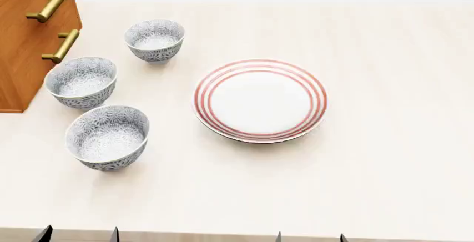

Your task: Pick up the bowl and put it in the front on the plate.

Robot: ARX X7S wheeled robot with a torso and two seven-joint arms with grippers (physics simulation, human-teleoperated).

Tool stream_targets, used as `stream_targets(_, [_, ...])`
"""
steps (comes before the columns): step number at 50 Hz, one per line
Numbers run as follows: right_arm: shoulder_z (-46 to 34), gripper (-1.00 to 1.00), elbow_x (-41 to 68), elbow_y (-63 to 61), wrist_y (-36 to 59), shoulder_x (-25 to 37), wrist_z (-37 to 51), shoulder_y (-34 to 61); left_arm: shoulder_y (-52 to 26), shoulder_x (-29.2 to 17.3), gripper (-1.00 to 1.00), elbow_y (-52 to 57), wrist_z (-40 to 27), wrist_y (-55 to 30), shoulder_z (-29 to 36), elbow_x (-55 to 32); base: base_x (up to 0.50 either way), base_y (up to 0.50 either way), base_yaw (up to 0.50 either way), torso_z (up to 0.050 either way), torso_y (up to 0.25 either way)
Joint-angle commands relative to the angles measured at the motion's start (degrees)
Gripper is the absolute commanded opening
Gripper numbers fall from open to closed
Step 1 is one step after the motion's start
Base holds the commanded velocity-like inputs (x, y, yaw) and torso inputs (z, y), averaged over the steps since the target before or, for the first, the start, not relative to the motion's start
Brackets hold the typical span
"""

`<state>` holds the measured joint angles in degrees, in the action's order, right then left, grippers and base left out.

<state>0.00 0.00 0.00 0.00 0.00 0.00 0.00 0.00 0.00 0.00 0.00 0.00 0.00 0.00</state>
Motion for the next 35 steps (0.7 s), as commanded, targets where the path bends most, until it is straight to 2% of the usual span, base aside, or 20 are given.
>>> stream_targets(1, [-1.26, 1.00, 1.01, -0.51, 0.44, 0.94, 0.82, -0.22, -0.29, -0.99, 1.00, 0.07, -1.09, -1.24, 1.34, -0.30, 0.00, 0.00, 0.00, 0.000, 0.000])
stream_targets(4, [-2.13, 1.00, 1.58, -0.44, 0.36, 1.65, 1.53, -0.35, 0.29, -1.73, 1.00, 0.44, -1.04, 1.46, 2.60, -1.16, 0.00, 0.00, 0.00, 0.000, 0.000])
stream_targets(25, [-4.90, 1.00, 3.06, -0.65, -0.92, 3.97, 4.51, -0.53, 0.24, -4.00, 1.00, 0.34, -4.49, 1.38, 5.33, -1.99, 0.00, 0.00, 0.00, 0.000, 0.000])
stream_targets(29, [-4.87, 1.00, 2.25, -3.17, -10.07, 4.10, 5.99, -2.09, 1.31, -5.16, 1.00, 2.87, -8.33, 6.60, 6.75, 4.54, 0.00, 0.00, 0.00, 0.000, 0.000])
stream_targets(31, [-4.05, 1.00, 3.01, -4.63, -18.50, 3.64, 6.93, -2.80, 2.73, -6.18, 1.00, 6.50, -11.51, 13.25, 6.92, 9.06, 0.00, 0.00, 0.00, 0.000, 0.000])
stream_targets(35, [-2.98, 1.00, 1.72, -6.94, -31.98, 3.16, 9.07, -3.59, 4.59, -7.43, 1.00, 13.40, -16.15, 18.69, 6.62, 17.68, 0.00, 0.00, 0.00, 0.000, 0.000])
